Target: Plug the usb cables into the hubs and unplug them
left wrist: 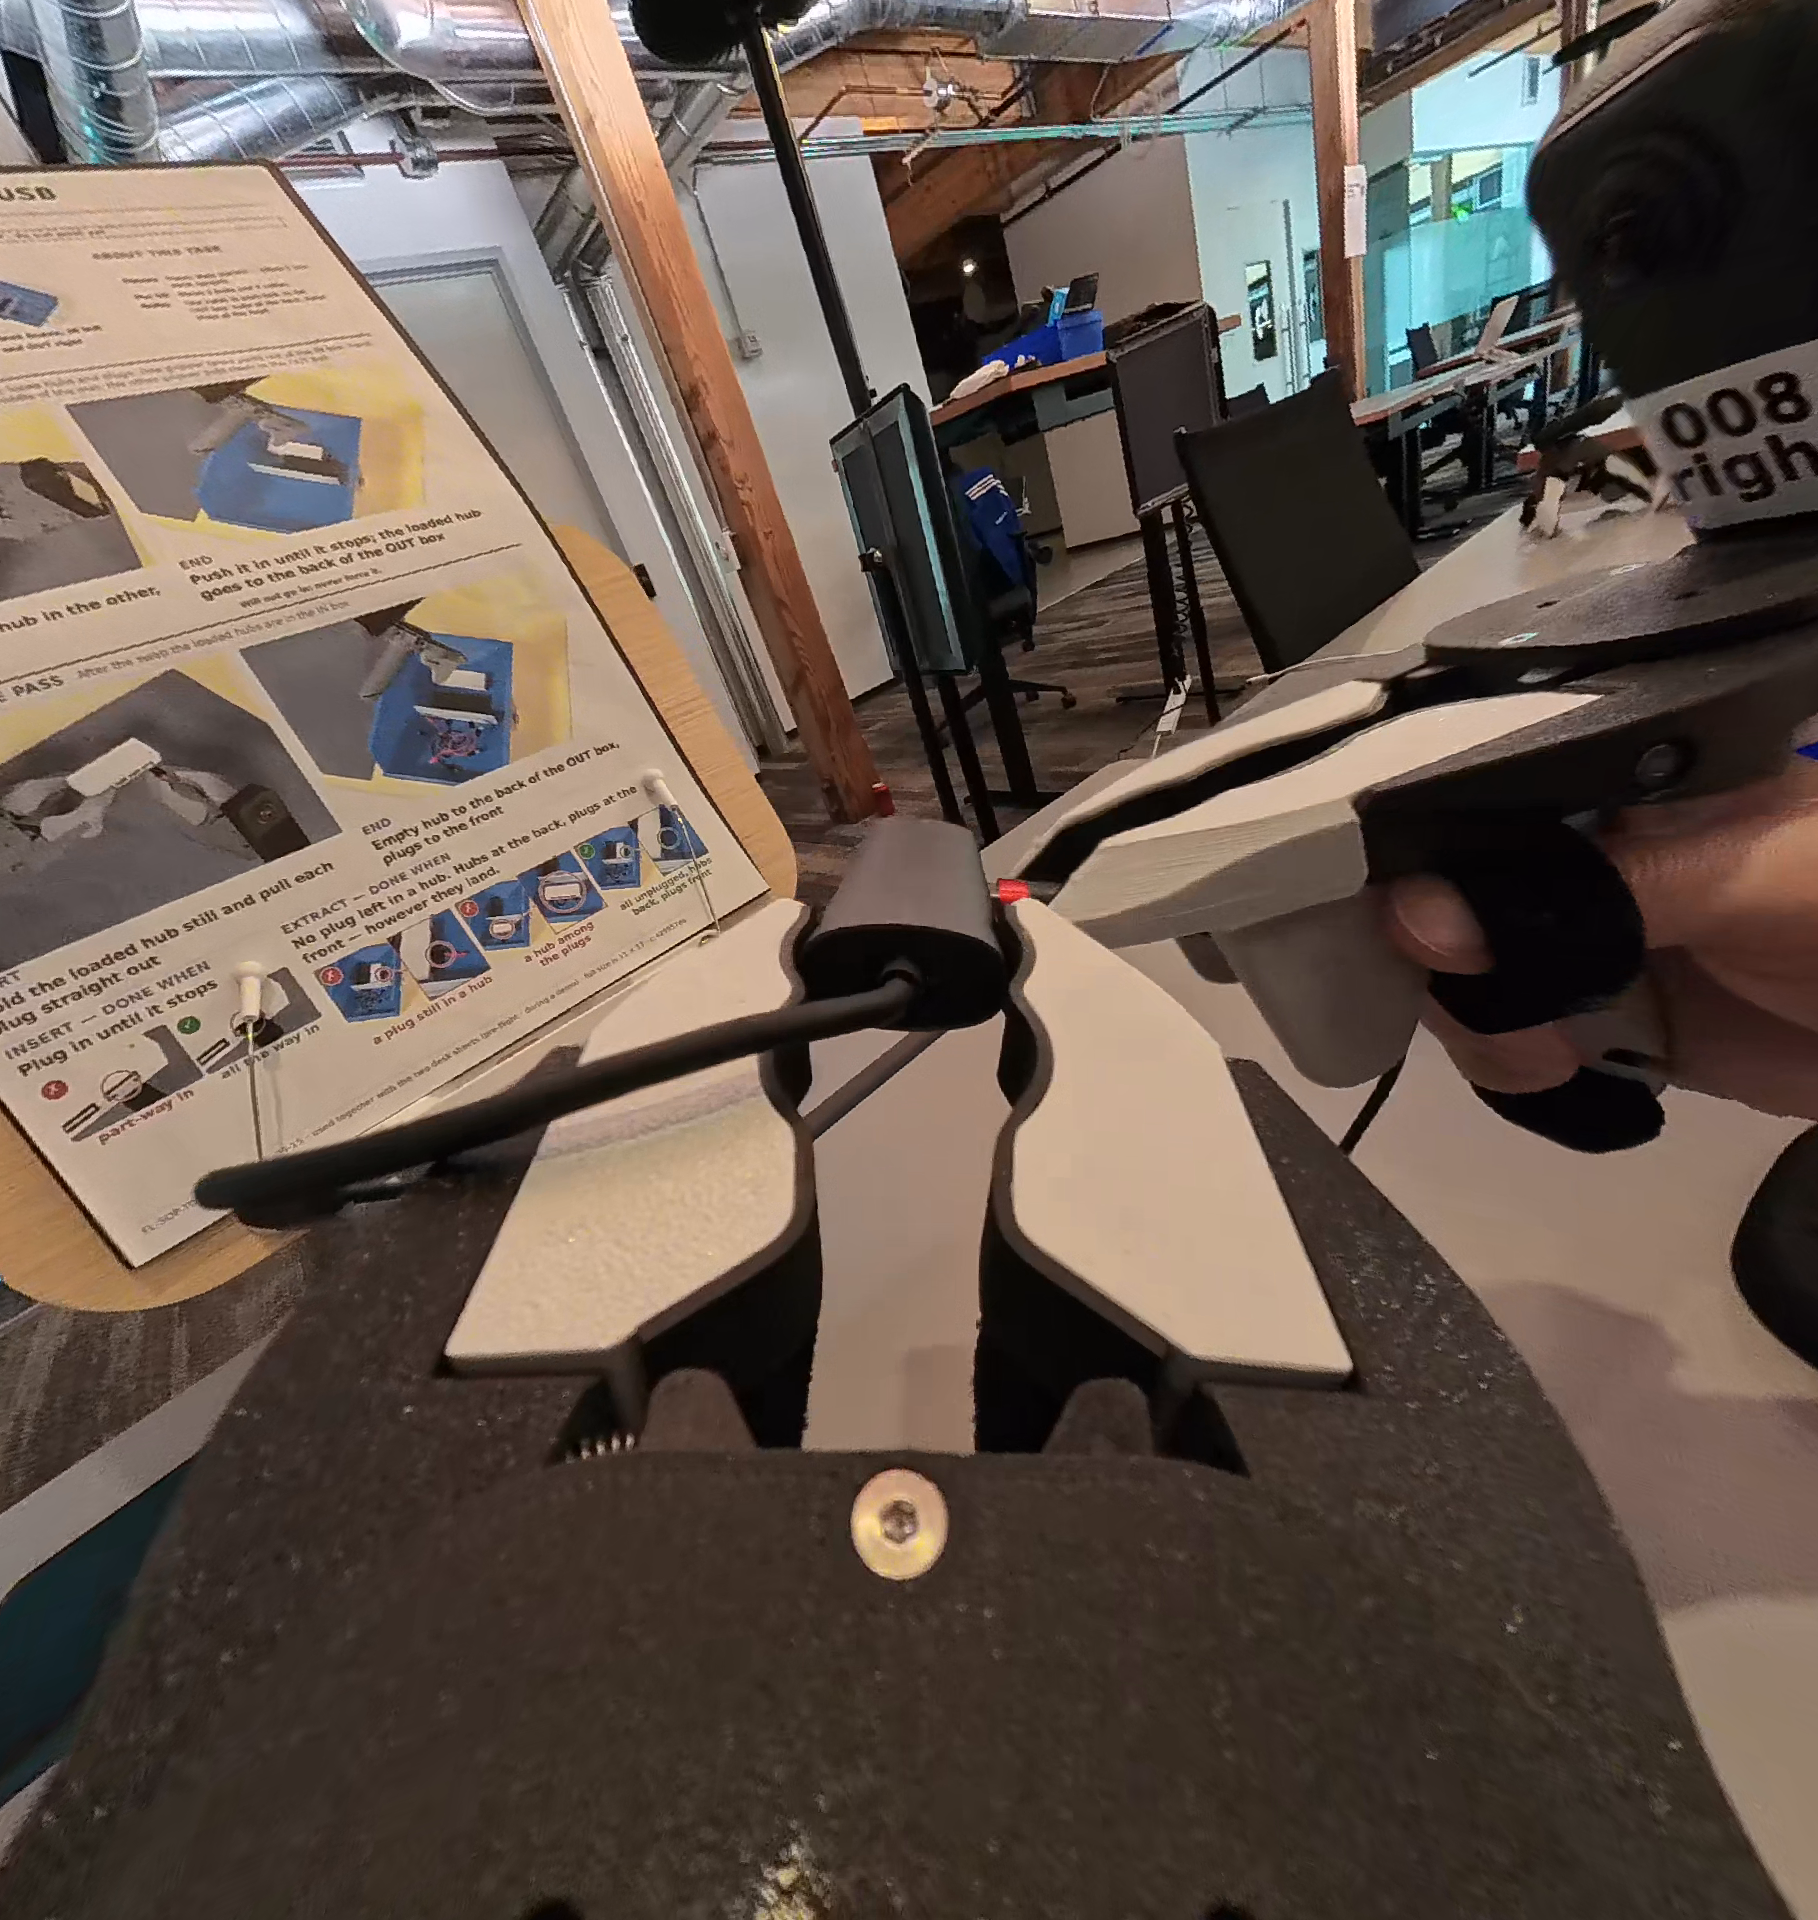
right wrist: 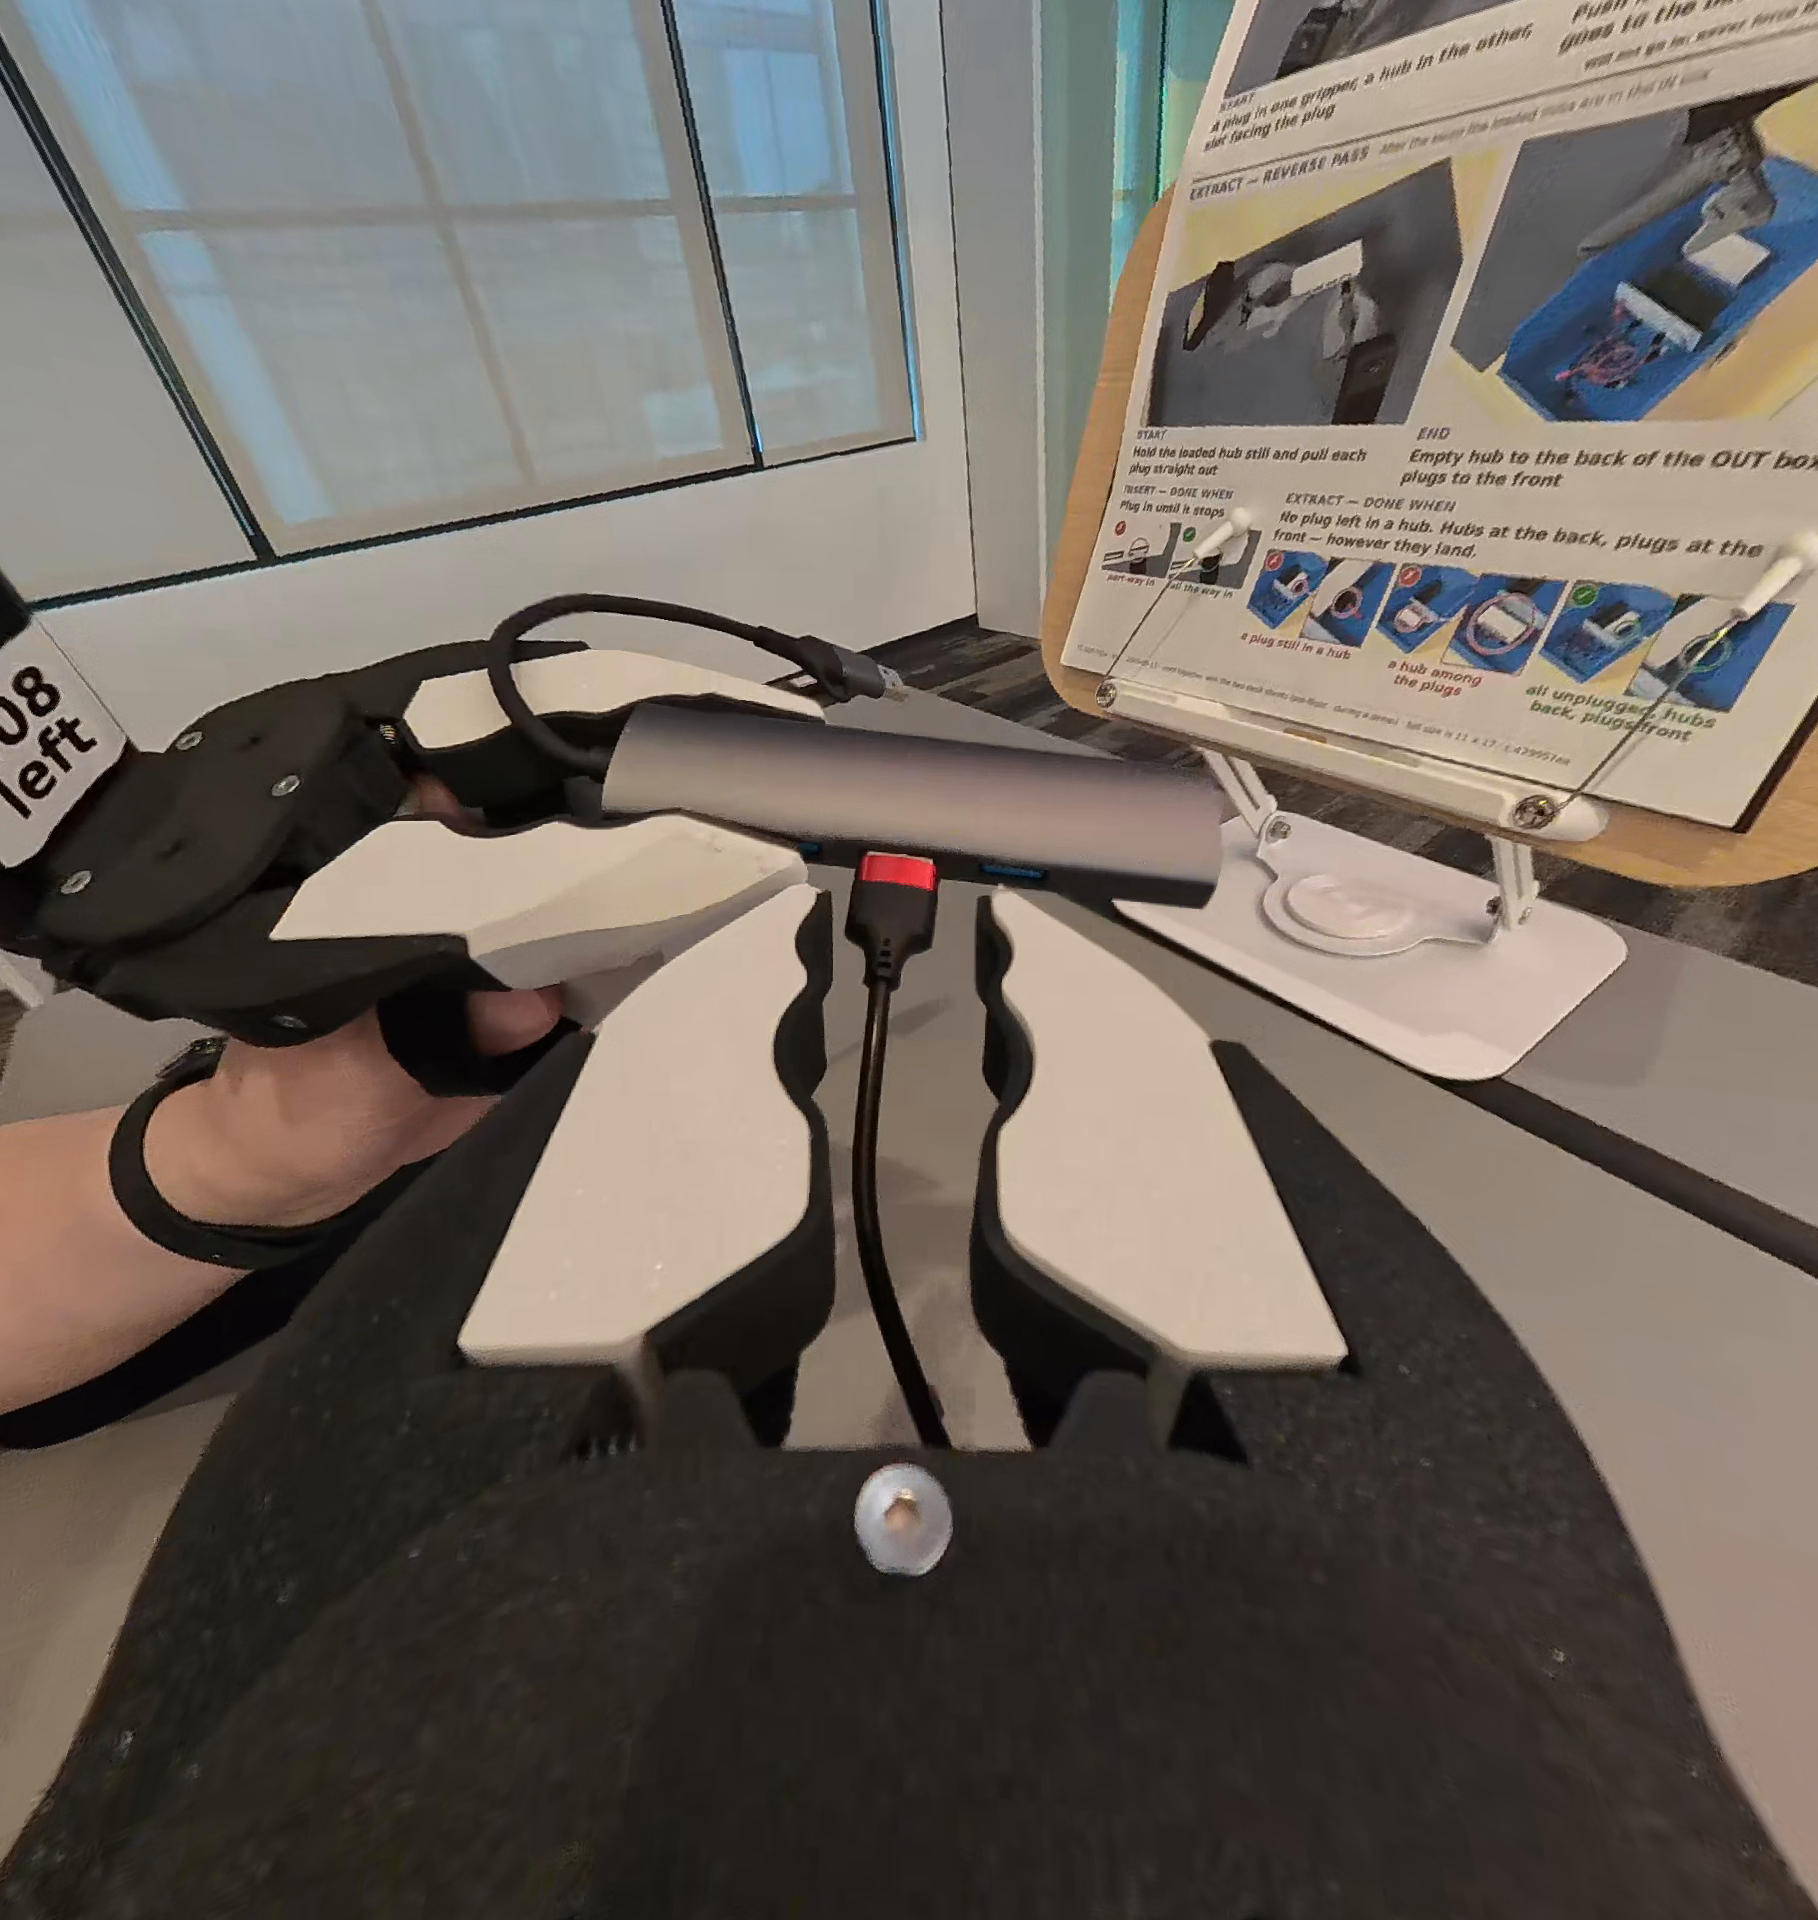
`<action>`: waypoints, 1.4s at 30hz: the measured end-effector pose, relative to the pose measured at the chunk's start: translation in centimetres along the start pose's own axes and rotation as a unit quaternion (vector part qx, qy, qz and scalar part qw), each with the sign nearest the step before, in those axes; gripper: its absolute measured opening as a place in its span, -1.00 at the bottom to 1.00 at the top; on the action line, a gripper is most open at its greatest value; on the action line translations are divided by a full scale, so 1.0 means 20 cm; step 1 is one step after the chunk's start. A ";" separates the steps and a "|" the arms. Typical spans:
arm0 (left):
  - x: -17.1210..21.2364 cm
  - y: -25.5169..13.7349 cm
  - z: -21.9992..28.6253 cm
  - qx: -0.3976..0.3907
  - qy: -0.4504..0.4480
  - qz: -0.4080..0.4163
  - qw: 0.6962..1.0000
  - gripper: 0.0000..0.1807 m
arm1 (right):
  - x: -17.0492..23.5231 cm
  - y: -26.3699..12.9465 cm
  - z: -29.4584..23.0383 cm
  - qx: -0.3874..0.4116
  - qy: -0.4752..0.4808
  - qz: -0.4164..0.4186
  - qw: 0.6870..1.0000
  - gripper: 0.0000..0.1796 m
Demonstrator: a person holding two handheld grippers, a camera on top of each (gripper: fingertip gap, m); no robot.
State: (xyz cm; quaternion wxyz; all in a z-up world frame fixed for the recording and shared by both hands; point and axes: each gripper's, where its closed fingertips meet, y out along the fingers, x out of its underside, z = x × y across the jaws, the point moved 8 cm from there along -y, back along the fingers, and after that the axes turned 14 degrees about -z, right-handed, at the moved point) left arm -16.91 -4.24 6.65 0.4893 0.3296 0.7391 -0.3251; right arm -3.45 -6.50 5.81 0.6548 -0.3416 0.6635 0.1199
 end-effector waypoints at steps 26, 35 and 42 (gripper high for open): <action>0.03 0.05 0.04 -0.001 0.036 -0.039 0.999 -0.64 | 0.02 0.01 0.00 0.086 -0.084 -0.070 0.990 -0.83; 0.02 0.02 0.03 -0.013 0.020 -0.010 1.000 -0.64 | 0.01 0.01 -0.04 0.108 -0.080 -0.015 0.991 -0.81; 0.02 0.01 0.04 -0.011 0.012 0.001 1.000 -0.64 | 0.01 0.00 -0.05 0.114 -0.104 -0.016 0.988 -0.83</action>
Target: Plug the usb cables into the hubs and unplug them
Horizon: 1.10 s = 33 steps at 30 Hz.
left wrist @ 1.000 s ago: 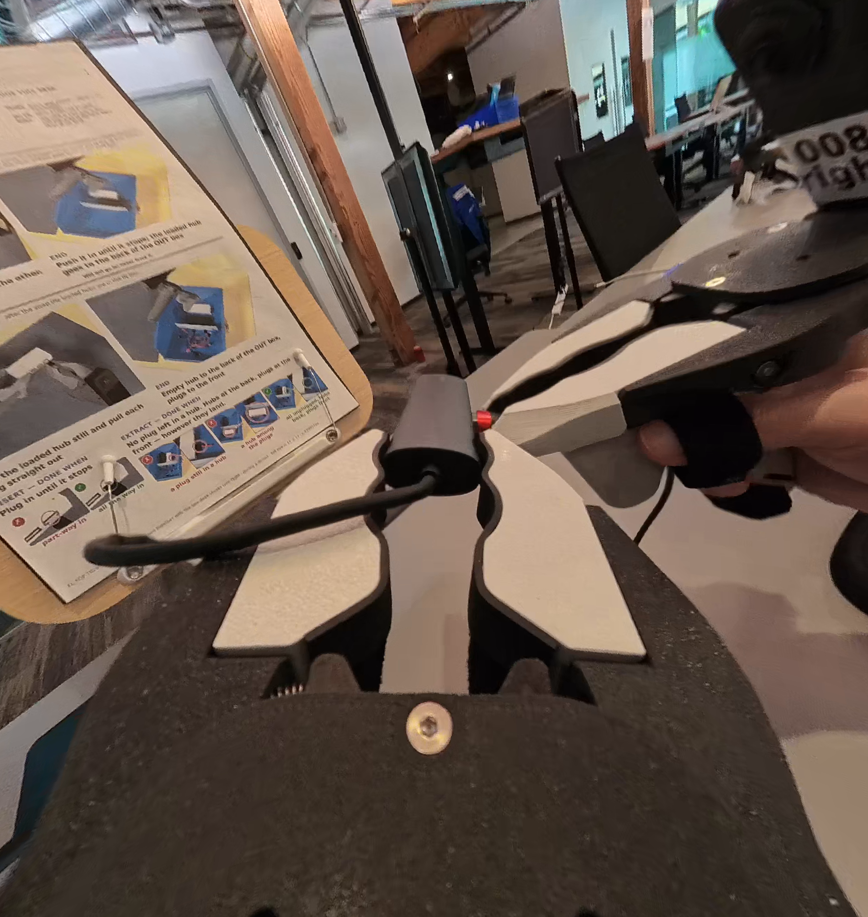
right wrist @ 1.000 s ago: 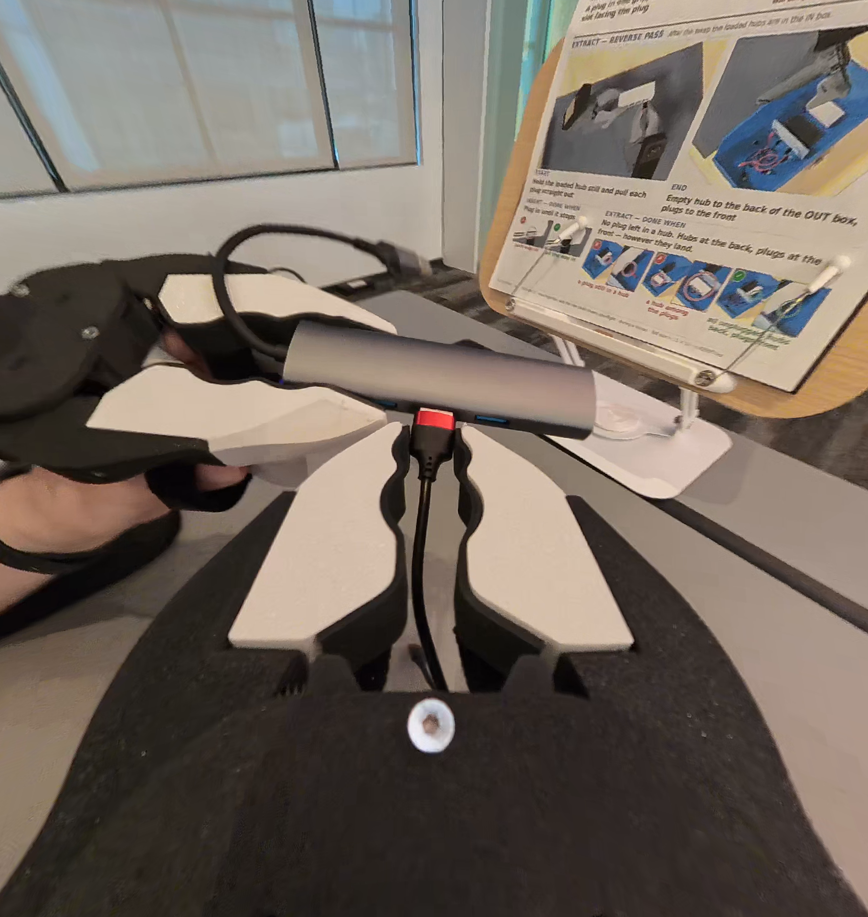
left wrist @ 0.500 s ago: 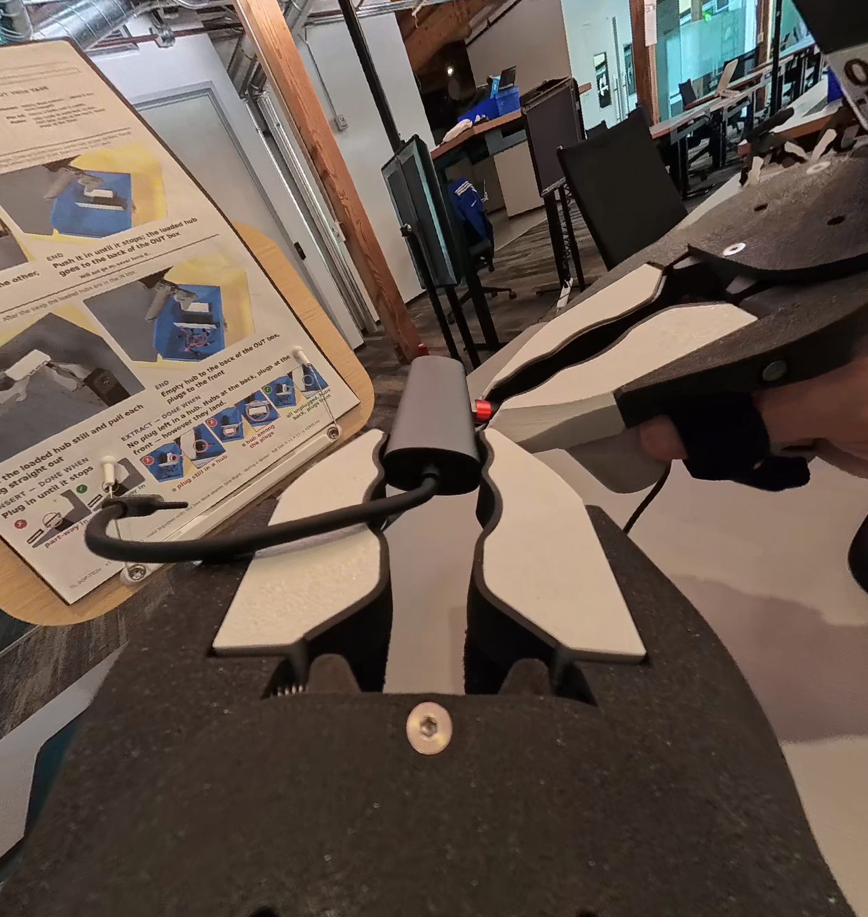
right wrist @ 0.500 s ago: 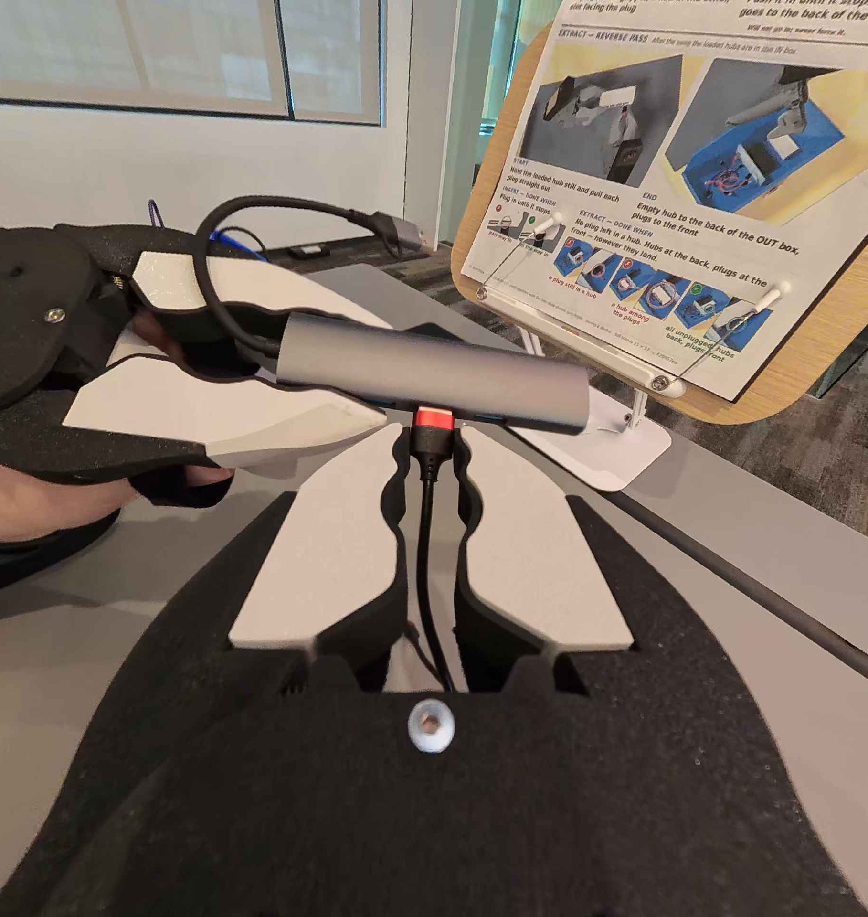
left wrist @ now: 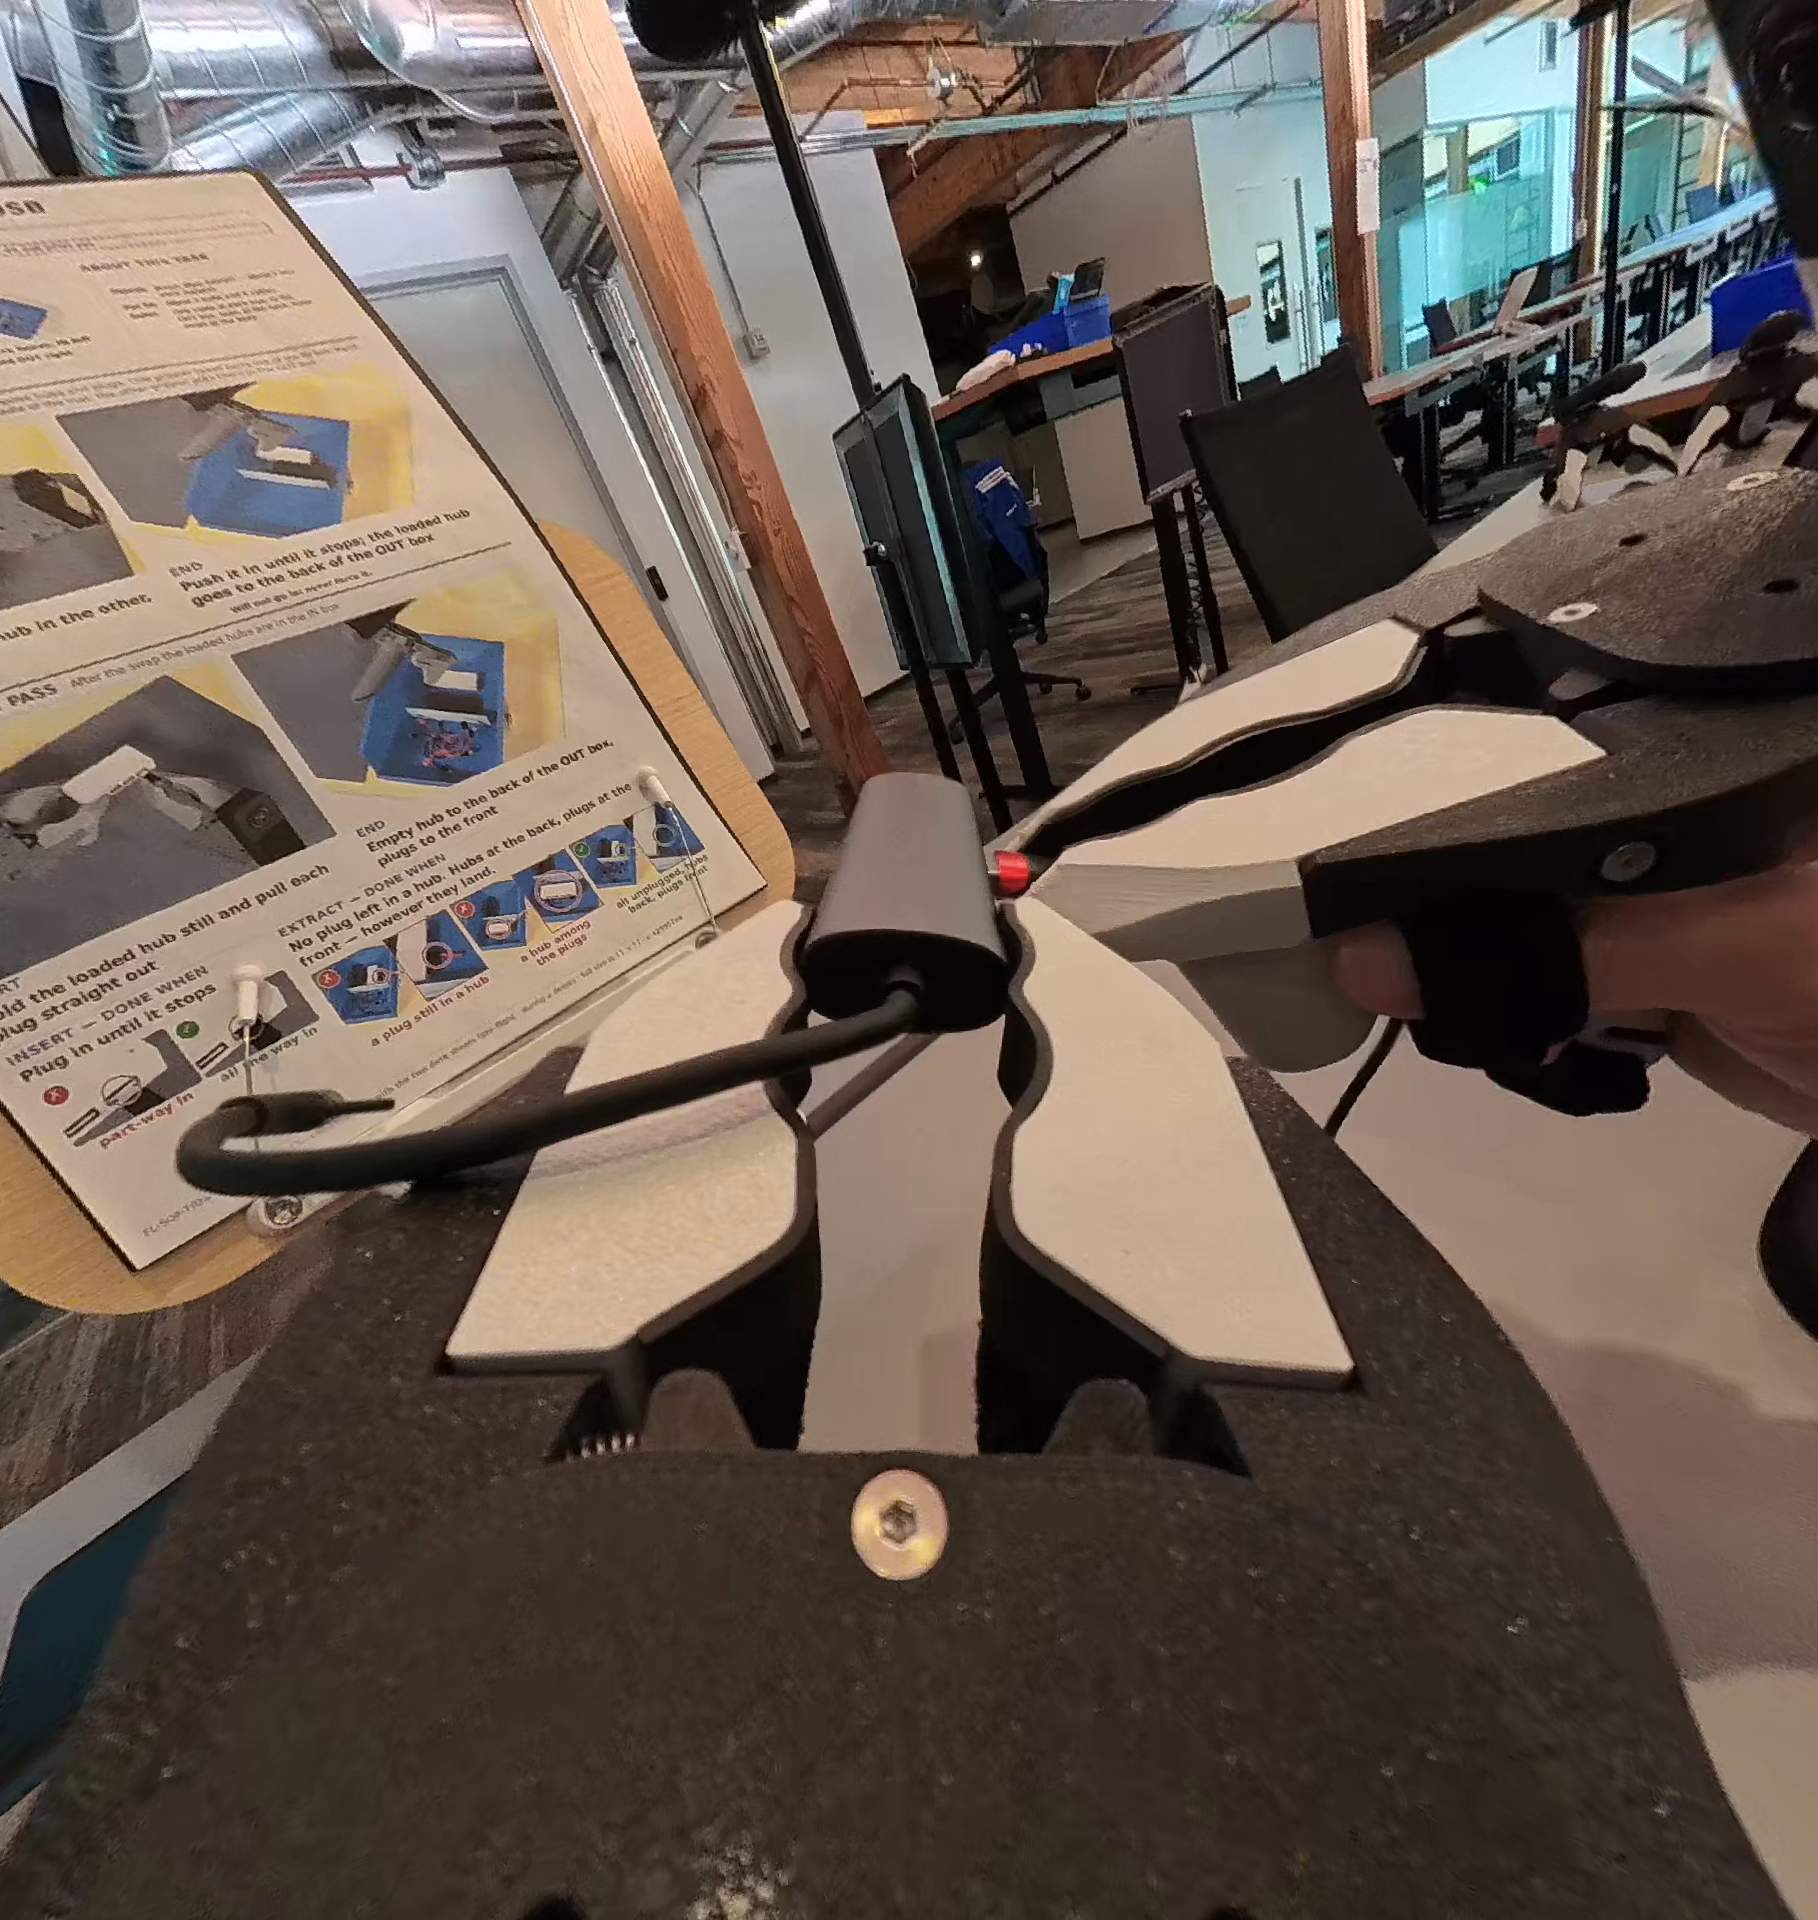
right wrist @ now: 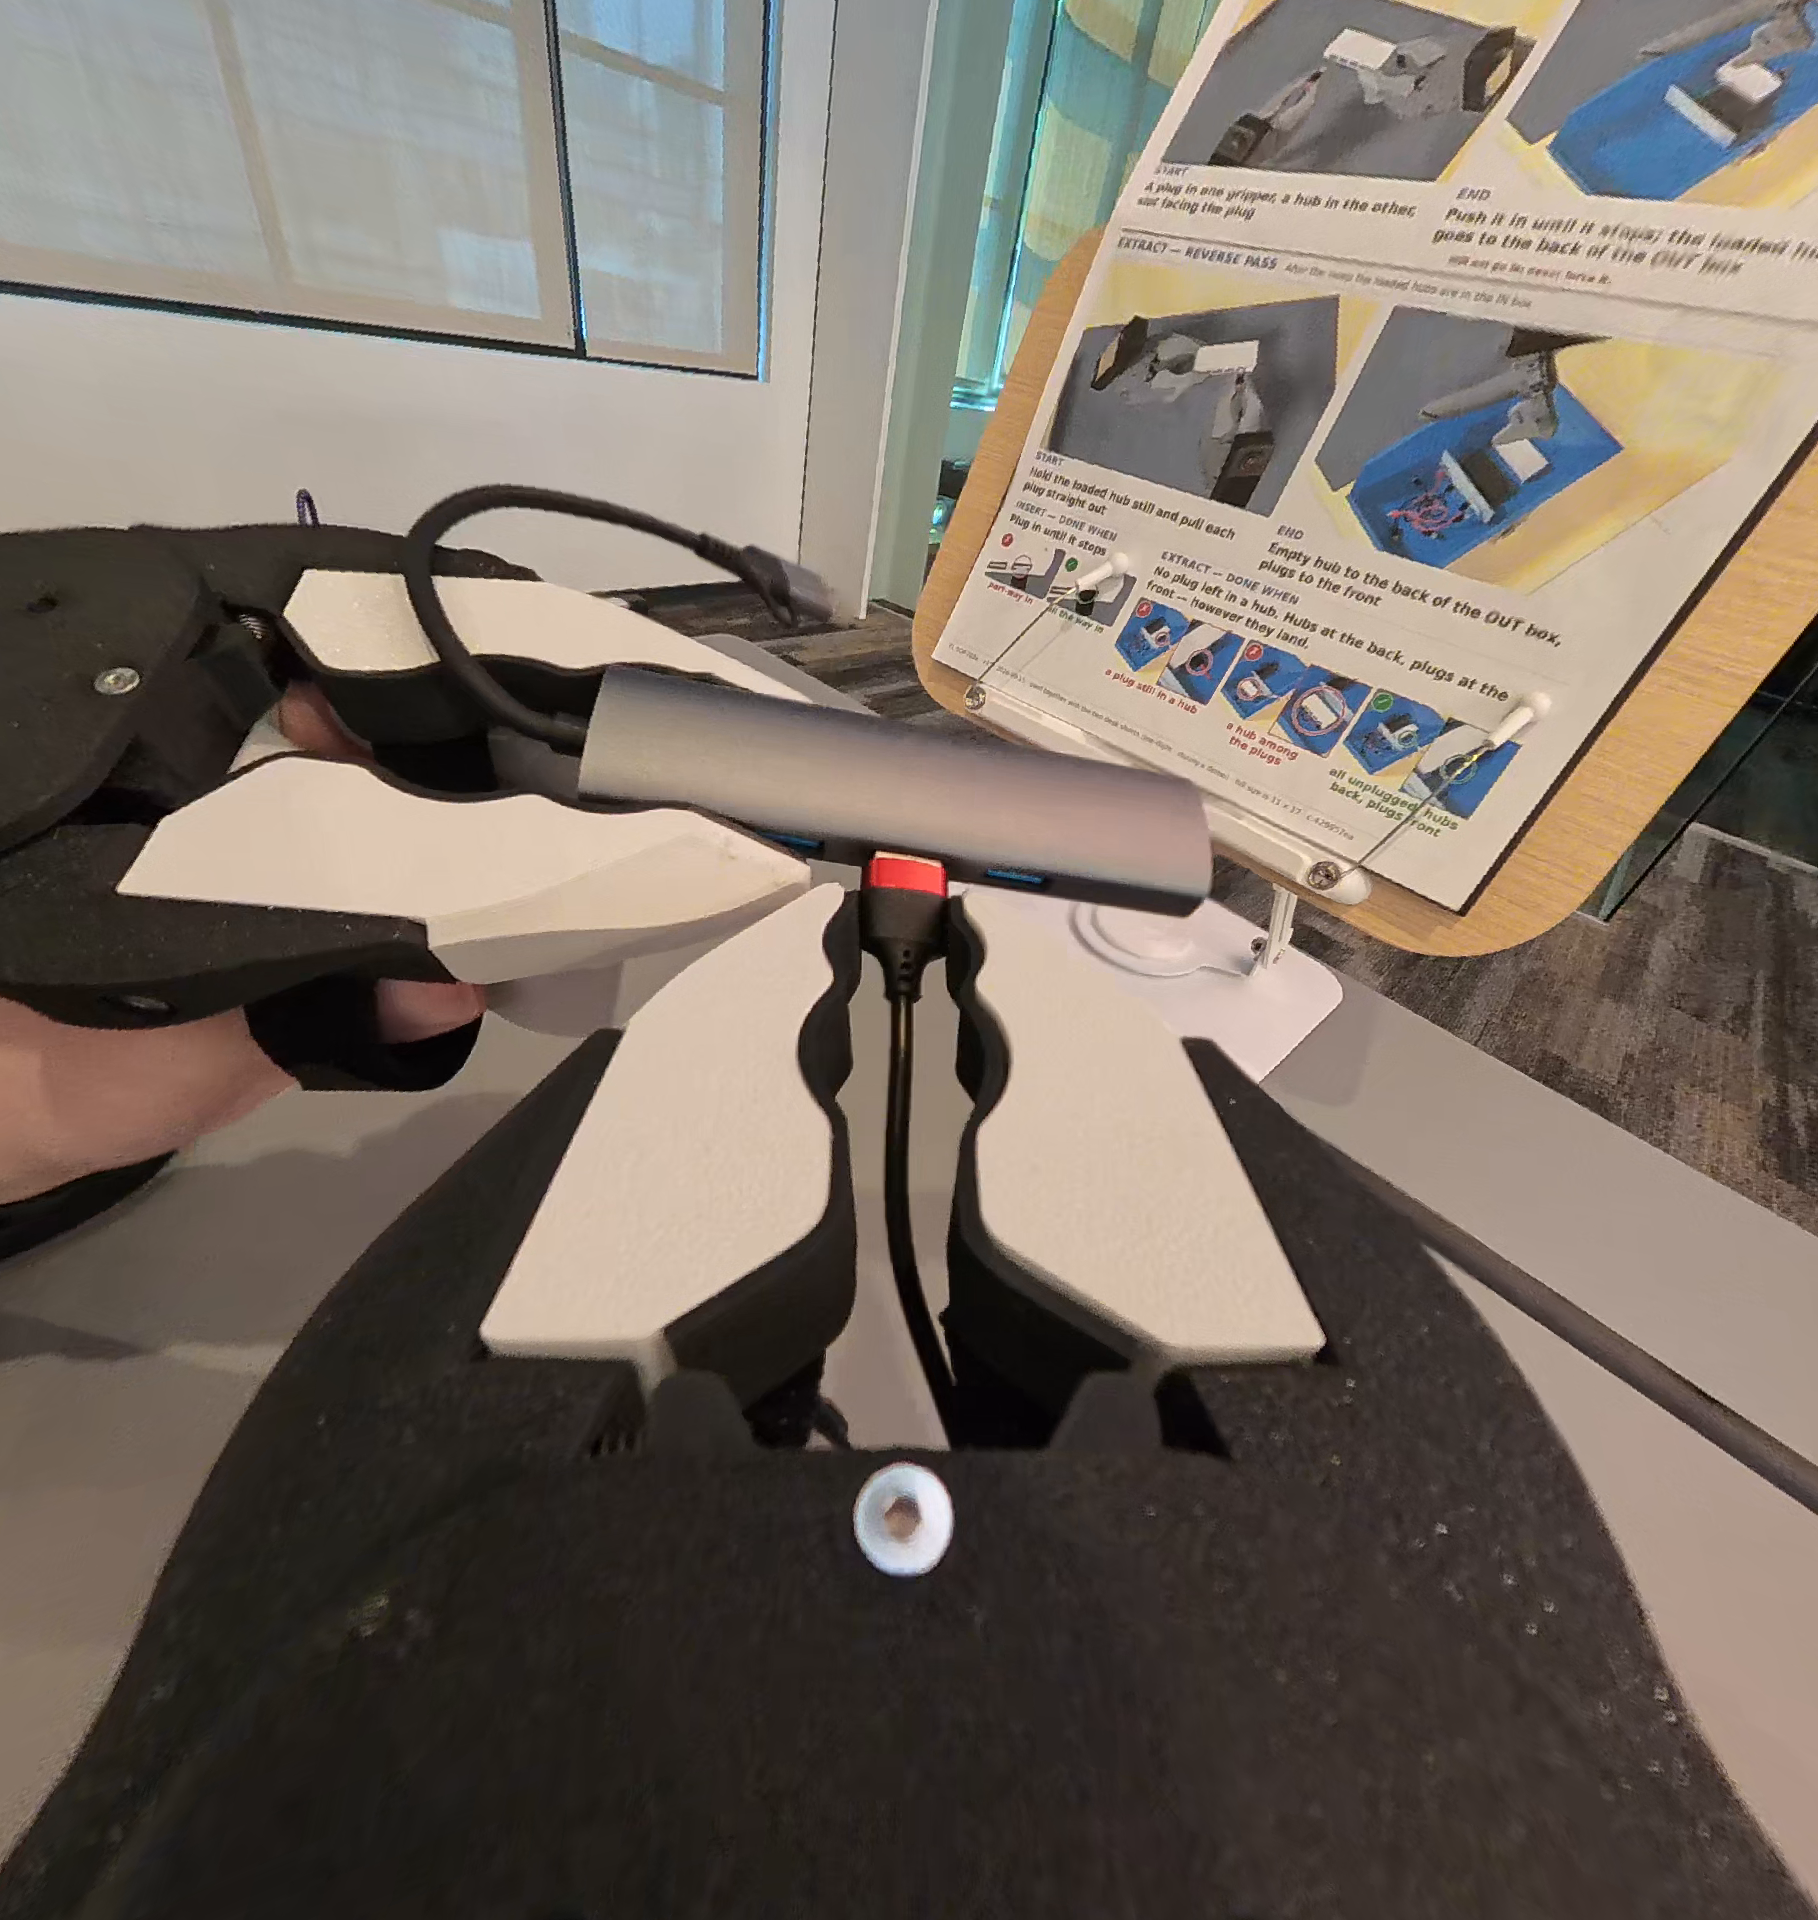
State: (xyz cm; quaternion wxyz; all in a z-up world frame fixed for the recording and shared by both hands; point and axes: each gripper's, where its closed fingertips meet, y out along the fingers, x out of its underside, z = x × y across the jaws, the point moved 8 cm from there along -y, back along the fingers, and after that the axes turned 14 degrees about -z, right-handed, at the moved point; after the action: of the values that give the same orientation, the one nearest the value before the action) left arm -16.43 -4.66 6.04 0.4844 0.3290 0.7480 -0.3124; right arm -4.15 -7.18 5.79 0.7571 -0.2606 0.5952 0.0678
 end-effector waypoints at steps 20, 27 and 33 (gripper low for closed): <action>-0.04 -0.06 0.00 -0.015 0.011 0.058 0.998 -0.64 | -0.04 -0.05 -0.07 0.033 0.018 0.061 0.997 -0.83; -0.05 -0.06 -0.01 -0.008 0.010 0.054 0.998 -0.64 | -0.04 -0.05 -0.08 0.045 0.008 0.066 0.997 -0.83; -0.08 -0.09 -0.01 -0.008 0.019 0.062 0.998 -0.64 | -0.06 -0.07 -0.09 0.048 0.000 0.079 0.996 -0.84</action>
State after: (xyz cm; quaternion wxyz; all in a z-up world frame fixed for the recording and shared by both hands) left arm -17.39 -5.87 7.82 0.4913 0.3771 0.7373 -0.2698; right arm -5.51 -9.07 7.09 0.7607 -0.1762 0.6168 0.0989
